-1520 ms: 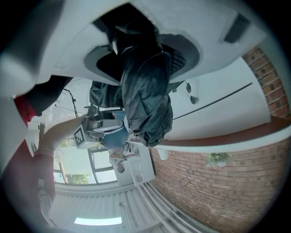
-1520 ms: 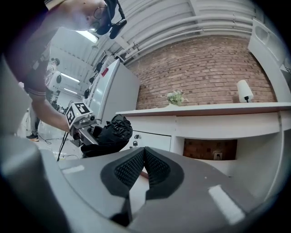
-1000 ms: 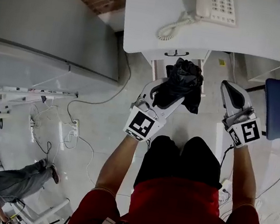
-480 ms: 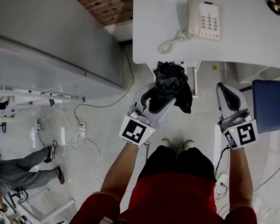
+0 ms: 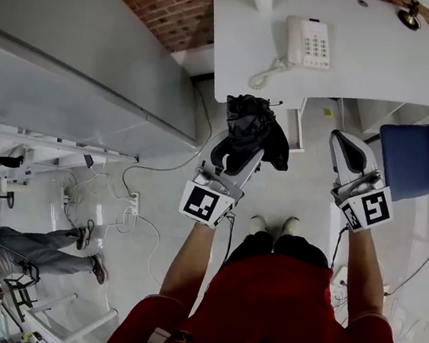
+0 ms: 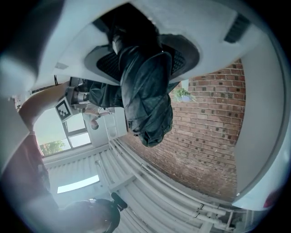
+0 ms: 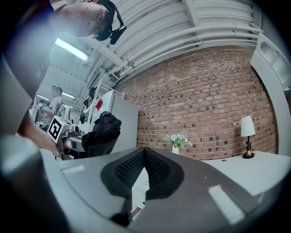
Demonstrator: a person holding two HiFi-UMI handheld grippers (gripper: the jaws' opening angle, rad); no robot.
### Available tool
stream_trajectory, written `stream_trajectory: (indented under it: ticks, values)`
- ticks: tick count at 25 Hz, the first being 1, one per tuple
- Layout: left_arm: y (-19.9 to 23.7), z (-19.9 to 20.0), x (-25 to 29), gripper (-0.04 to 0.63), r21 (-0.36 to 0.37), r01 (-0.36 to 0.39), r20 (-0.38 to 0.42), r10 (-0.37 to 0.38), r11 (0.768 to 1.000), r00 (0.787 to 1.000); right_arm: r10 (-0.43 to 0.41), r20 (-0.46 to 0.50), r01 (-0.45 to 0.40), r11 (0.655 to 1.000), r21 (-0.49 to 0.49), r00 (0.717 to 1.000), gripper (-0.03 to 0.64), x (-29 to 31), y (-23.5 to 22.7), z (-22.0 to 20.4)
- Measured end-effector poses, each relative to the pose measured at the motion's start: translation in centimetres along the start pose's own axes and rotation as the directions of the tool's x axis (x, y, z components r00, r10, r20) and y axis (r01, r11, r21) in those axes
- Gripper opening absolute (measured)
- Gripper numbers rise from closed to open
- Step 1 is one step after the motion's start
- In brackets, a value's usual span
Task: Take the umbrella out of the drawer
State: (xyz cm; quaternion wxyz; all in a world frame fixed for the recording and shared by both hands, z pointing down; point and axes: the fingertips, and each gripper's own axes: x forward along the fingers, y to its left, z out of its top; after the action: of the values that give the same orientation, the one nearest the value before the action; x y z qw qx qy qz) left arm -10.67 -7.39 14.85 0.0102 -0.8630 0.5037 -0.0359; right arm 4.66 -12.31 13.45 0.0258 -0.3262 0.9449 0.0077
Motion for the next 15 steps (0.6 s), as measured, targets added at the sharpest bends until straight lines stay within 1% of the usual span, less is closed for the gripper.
stream_trajectory:
  ticks: [5,9,15]
  values:
    - [-0.6,1.4,-2.0,0.247,-0.011,-0.021,0.031,0.021,1.0,0.999,-0.002,0.037,0.002,1.0,-0.004,0.999,0.014,-1.4,1.9,1.8]
    - [-1.4,2.0,-3.2,0.247,-0.014,-0.027,0.038,0.027,1.0,0.999,-0.003,0.05,0.003,1.0,-0.011,0.999,0.012,-2.7,3.0,2.8]
    - [-1.9,2.9,-4.3,0.247,-0.012,-0.032,0.065,0.033,0.999,0.997,-0.017,0.061,0.019,0.999,-0.026,0.998,0.012,-4.1,3.5,3.6]
